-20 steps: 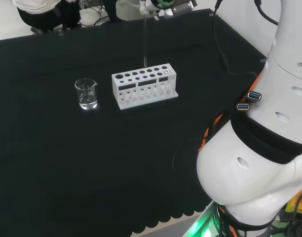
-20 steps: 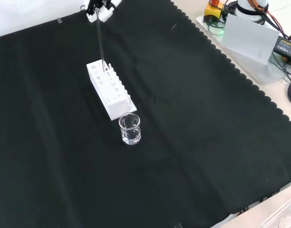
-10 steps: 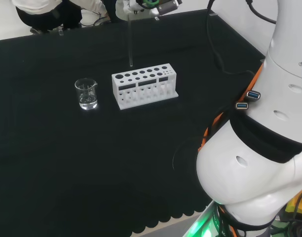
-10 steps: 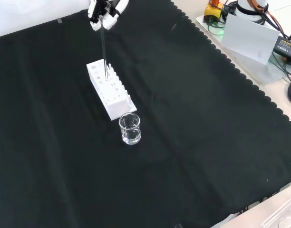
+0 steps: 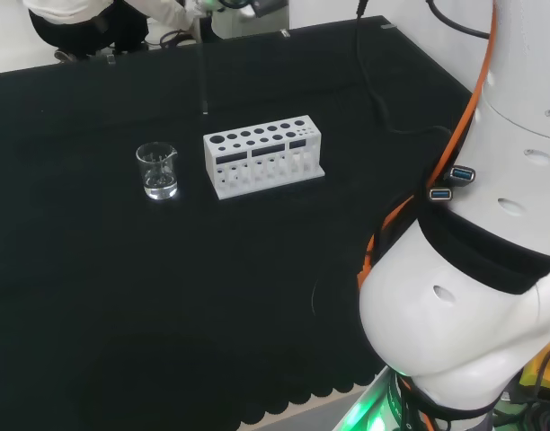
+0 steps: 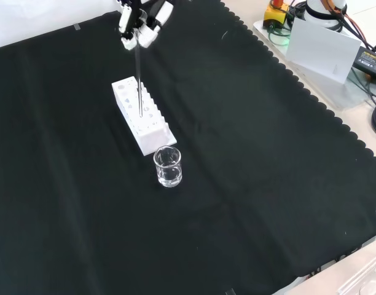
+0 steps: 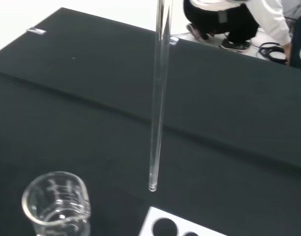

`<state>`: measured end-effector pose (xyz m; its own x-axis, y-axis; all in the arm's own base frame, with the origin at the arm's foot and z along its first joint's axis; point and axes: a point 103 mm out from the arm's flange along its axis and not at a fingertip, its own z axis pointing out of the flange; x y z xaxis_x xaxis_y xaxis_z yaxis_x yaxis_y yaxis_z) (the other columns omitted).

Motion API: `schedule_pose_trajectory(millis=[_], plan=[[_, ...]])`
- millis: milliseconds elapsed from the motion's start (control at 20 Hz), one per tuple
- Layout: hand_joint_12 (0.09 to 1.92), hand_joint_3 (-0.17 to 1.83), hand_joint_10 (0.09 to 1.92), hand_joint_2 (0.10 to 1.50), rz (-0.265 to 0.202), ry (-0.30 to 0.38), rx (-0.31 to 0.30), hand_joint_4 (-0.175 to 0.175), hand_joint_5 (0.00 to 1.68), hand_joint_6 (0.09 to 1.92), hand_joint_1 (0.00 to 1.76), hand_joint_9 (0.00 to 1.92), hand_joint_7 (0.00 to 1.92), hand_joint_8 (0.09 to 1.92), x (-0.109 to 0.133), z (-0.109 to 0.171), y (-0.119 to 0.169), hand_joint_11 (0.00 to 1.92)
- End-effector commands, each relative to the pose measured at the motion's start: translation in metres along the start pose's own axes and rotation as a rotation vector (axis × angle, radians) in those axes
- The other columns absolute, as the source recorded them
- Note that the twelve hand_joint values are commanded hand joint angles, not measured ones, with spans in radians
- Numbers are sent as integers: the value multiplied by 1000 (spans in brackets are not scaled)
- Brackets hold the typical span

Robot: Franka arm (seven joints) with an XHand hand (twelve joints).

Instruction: Stir in the beaker to the left of the white test tube rack with the glass rod.

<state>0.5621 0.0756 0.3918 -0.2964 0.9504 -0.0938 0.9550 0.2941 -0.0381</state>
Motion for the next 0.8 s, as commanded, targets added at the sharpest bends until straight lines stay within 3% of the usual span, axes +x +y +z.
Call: schedule_pose_trajectory(millis=[50, 800], plan=[[882, -175, 489, 1096, -45, -10, 5, -175, 1215, 669, 1203, 1857, 1717, 549, 25, -9, 2, 1771], [883, -175, 485, 1095, -113, -1, -15, -175, 1217, 666, 1203, 1860, 1721, 543, 61, -23, -9, 1773]])
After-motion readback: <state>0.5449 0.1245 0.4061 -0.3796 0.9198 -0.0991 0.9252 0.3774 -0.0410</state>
